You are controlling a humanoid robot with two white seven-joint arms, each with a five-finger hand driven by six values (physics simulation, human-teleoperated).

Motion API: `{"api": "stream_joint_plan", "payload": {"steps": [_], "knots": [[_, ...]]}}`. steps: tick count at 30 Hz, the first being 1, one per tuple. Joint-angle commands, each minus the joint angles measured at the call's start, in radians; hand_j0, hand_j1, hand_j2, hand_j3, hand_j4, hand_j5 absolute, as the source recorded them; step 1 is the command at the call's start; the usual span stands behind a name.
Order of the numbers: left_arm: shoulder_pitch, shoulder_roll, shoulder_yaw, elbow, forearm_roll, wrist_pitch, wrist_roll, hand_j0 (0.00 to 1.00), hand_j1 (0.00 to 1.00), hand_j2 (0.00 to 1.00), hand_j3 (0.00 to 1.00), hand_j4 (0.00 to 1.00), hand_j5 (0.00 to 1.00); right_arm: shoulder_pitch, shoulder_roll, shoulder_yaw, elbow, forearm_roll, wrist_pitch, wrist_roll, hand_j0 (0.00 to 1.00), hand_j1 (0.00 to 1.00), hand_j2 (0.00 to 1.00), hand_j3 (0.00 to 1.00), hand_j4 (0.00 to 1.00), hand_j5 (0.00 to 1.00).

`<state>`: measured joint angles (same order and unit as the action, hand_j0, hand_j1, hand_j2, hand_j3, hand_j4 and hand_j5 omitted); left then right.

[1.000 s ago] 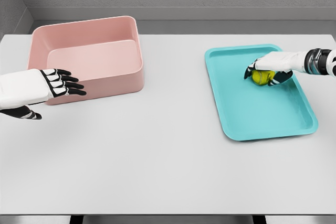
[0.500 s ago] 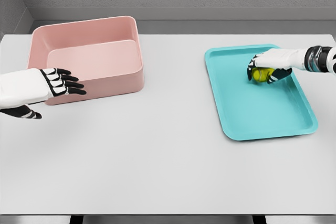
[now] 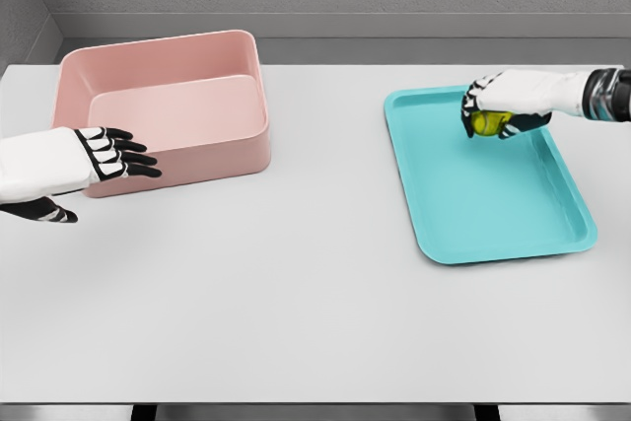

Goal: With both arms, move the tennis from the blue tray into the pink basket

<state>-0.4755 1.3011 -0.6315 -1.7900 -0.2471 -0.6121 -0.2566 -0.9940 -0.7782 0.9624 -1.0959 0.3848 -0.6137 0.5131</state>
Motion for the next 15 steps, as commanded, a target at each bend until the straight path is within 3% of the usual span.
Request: {"api": "stream_joint_plan", "payload": {"steps": [1, 8, 15], "knots": [[0.000, 0.001, 0.001, 0.000, 0.006, 0.001, 0.000, 1.00, 1.00, 1.00, 1.00, 1.00, 1.00, 0.000, -0.023, -0.004, -0.085, -0.004, 0.003, 0.012, 0.42, 0.42, 0.42, 0.42, 0.42, 0.42], [-0.002, 0.000, 0.001, -0.002, 0.000, 0.001, 0.000, 1.00, 1.00, 1.00, 1.00, 1.00, 1.00, 0.014, -0.085, 0.004, -0.286, 0.005, 0.003, 0.028, 0.42, 0.42, 0.42, 0.42, 0.42, 0.42], [-0.002, 0.003, 0.003, -0.002, 0.000, 0.001, -0.001, 1.00, 1.00, 1.00, 1.00, 1.00, 1.00, 0.031, -0.098, 0.013, -0.487, 0.048, 0.003, 0.041, 0.42, 0.42, 0.42, 0.42, 0.42, 0.42]]}}
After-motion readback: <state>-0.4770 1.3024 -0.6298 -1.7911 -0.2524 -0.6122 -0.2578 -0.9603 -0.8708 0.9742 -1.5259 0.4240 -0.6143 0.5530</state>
